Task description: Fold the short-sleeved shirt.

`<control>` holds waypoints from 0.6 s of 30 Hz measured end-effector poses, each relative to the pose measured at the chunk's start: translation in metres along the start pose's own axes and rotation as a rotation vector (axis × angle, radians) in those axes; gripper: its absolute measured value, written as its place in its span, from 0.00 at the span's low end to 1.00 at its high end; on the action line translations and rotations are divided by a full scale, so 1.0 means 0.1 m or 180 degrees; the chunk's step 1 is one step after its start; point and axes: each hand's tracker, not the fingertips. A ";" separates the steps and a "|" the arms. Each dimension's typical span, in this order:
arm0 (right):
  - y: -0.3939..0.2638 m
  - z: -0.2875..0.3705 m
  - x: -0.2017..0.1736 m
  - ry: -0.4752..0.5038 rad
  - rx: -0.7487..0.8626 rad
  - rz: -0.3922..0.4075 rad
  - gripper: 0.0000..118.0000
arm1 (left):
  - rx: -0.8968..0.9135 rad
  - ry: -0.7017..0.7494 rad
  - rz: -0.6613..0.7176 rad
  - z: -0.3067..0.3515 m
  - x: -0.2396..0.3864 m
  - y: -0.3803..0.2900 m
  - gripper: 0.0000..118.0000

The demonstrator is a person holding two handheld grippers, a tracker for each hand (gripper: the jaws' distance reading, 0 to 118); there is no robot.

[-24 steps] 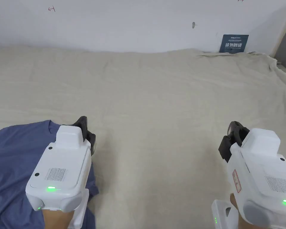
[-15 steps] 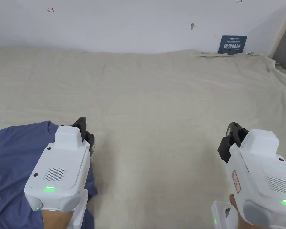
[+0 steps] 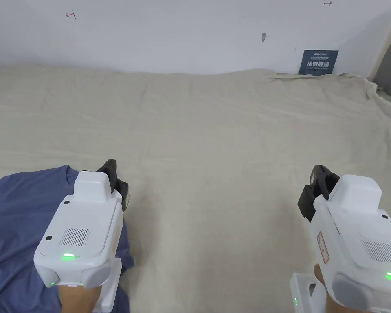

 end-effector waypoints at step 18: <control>0.01 0.00 0.01 0.0023 -0.0002 0.0011 0.00 | 0.0014 0.0025 -0.0011 0.02 -0.02 0.01 0.00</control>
